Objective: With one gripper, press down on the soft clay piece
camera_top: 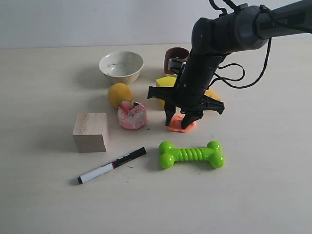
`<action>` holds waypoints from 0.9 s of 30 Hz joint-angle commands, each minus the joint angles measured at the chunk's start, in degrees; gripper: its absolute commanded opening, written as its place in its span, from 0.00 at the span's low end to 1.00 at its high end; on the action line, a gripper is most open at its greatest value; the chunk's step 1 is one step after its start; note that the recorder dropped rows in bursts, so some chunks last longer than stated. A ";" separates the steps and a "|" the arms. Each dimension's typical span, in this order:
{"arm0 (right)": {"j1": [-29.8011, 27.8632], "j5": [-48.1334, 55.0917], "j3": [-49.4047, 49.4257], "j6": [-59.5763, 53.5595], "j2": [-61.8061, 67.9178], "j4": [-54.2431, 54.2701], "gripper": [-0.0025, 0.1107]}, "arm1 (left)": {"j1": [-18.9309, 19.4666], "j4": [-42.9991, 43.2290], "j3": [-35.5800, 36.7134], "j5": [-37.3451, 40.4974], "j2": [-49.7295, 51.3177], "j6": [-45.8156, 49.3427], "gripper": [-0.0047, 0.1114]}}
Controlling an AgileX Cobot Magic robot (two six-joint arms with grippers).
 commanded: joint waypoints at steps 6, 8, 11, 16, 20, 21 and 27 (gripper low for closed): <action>0.03 1.65 1.15 -0.36 0.29 -3.19 0.36 | -0.33 -0.44 0.02 -0.48 -0.40 -0.15 0.04; 0.03 1.65 1.15 -0.36 -0.17 -3.19 0.36 | -0.33 -0.44 0.02 -0.48 -0.40 -0.15 0.04; 0.03 1.65 1.15 -0.36 -0.82 -3.19 0.36 | -0.33 -0.44 0.02 -0.48 -0.40 -0.15 0.04; 0.03 1.43 1.15 -0.81 -2.11 -2.83 0.36 | -0.33 -0.44 0.02 -0.48 -0.40 -0.15 0.04; 0.03 0.22 1.15 -0.98 -3.49 -2.83 0.36 | -0.33 -0.44 0.02 -0.48 -0.40 -0.15 0.04; 0.03 -0.19 1.15 -1.29 -3.77 -2.83 0.36 | -0.33 -0.44 0.02 -0.48 -0.40 -0.15 0.04; 0.03 -1.40 1.15 -2.15 -4.67 -2.60 0.36 | -0.33 -0.44 0.02 -0.48 -0.40 -0.15 0.04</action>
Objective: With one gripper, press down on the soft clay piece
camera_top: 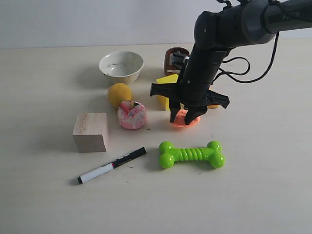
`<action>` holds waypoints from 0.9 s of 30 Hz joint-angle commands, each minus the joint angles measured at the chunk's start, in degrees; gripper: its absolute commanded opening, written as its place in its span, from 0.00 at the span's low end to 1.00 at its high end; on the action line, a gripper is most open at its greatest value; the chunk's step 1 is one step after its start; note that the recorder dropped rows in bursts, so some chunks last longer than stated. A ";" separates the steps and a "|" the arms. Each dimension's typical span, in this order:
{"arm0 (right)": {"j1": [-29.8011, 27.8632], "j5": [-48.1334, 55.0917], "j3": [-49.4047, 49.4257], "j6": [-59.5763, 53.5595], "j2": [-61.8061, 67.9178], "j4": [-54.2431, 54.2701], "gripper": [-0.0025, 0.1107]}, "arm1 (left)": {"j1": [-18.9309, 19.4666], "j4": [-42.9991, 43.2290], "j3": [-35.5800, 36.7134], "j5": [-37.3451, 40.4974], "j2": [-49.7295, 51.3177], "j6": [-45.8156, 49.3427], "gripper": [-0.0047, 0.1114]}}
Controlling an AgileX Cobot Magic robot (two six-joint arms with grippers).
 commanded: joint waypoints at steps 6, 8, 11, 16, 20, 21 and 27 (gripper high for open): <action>0.03 -0.82 0.17 -0.90 -0.25 -0.48 0.36 | -0.33 -0.44 0.02 -0.48 -0.40 -0.15 0.04; 0.03 -0.46 0.17 -0.90 0.74 -0.02 0.36 | -0.33 -0.44 0.02 -0.48 -0.40 -0.15 0.04; 0.03 -0.25 0.17 -2.18 1.97 1.70 0.36 | -0.33 -0.44 0.02 -0.48 -0.40 -0.15 0.04; 0.03 -0.35 0.17 -2.55 2.34 2.53 0.27 | -0.33 -0.44 0.02 -0.48 -0.40 -0.15 0.04; 0.03 0.02 0.17 -3.66 2.24 2.73 0.16 | -0.33 -0.44 0.02 -0.48 -0.40 -0.15 0.04; 0.03 0.14 0.17 -3.66 2.24 2.73 0.14 | -0.33 -0.44 0.02 -0.48 -0.40 -0.15 0.04; 0.03 0.25 0.17 -4.14 2.24 3.02 0.12 | -0.33 -0.44 0.02 -0.48 -0.40 -0.15 0.04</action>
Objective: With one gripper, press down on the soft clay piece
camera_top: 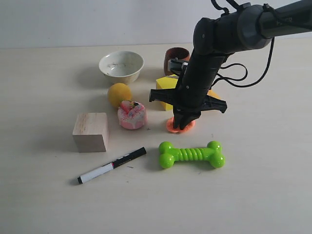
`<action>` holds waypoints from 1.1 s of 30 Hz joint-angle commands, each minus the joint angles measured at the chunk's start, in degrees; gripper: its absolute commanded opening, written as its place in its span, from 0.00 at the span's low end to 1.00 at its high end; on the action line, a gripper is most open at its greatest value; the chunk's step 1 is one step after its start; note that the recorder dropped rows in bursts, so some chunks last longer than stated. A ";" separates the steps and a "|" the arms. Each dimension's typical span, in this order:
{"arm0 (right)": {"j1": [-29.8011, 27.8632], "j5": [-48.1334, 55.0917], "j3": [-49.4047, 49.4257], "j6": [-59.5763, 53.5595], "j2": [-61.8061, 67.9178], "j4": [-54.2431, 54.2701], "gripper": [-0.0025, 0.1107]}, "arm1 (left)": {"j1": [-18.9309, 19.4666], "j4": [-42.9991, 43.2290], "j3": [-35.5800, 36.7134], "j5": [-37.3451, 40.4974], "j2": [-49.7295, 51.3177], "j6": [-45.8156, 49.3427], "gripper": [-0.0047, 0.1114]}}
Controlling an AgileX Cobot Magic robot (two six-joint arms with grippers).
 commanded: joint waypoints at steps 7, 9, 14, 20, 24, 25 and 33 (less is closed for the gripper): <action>0.03 0.38 0.17 -1.06 0.26 0.93 0.15 | -0.33 -0.44 0.02 -0.48 -0.40 -0.15 0.04; 0.03 0.38 0.17 -1.06 0.26 0.80 0.24 | -0.33 -0.44 0.02 -0.48 -0.40 -0.15 0.04; 0.03 0.49 0.17 -2.05 0.16 1.05 0.43 | -0.33 -0.44 0.02 -0.48 -0.40 -0.15 0.04; 0.03 -0.48 0.17 -2.54 -2.89 0.71 0.38 | -0.33 -0.44 0.02 -0.48 -0.40 -0.15 0.04; 0.03 -0.44 0.17 -2.54 -3.01 0.29 0.35 | -0.33 -0.44 0.02 -0.48 -0.40 -0.15 0.04; 0.03 -0.33 0.17 -2.54 -3.01 0.64 0.35 | -0.33 -0.44 0.02 -0.48 -0.40 -0.15 0.04; 0.03 0.18 0.17 -4.03 -8.97 -4.39 0.02 | -0.33 -0.44 0.02 -0.48 -0.40 -0.15 0.04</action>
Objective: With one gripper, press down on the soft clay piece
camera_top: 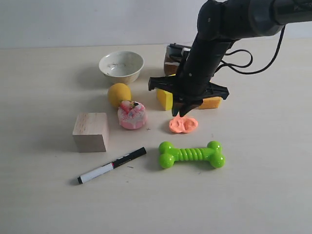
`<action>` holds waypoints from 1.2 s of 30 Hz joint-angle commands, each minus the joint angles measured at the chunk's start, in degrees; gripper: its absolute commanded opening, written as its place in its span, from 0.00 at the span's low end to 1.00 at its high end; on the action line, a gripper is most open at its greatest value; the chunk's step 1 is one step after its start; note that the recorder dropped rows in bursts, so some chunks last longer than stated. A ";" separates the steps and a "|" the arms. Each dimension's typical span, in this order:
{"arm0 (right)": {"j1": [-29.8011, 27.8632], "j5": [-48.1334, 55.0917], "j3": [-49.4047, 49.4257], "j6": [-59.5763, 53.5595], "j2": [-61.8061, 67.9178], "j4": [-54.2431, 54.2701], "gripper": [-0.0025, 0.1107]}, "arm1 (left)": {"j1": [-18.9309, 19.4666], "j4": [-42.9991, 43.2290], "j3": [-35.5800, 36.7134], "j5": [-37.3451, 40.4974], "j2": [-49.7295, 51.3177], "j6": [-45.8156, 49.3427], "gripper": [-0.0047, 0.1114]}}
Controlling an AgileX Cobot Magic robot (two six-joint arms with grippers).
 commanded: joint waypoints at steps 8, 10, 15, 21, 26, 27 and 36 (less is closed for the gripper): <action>0.03 -4.51 6.47 -1.04 -14.73 -8.21 0.02 | -0.33 -0.44 0.02 -0.48 -0.40 -0.15 0.04; 0.03 -8.51 11.12 -0.64 -19.64 -8.62 0.02 | -0.33 -0.44 0.02 -0.48 -0.40 -0.15 0.04; 0.03 -15.62 21.68 -0.31 -33.60 -11.35 0.02 | -0.33 -0.44 0.02 -0.48 -0.40 -0.15 0.04; 0.03 -14.29 22.61 1.07 -49.27 -14.22 0.02 | -0.33 -0.44 0.02 -0.48 -0.40 -0.15 0.04; 0.03 -13.72 22.61 0.97 -56.32 -23.30 0.02 | -0.33 -0.44 0.02 -0.48 -0.40 -0.15 0.04; 0.03 -12.49 22.61 1.20 -57.61 -26.62 0.02 | -0.33 -0.44 0.02 -0.48 -0.40 -0.15 0.04; -15.36 -14.38 33.65 2.50 -73.32 -30.04 0.02 | -0.33 -0.44 0.02 -0.48 -0.40 -0.15 0.04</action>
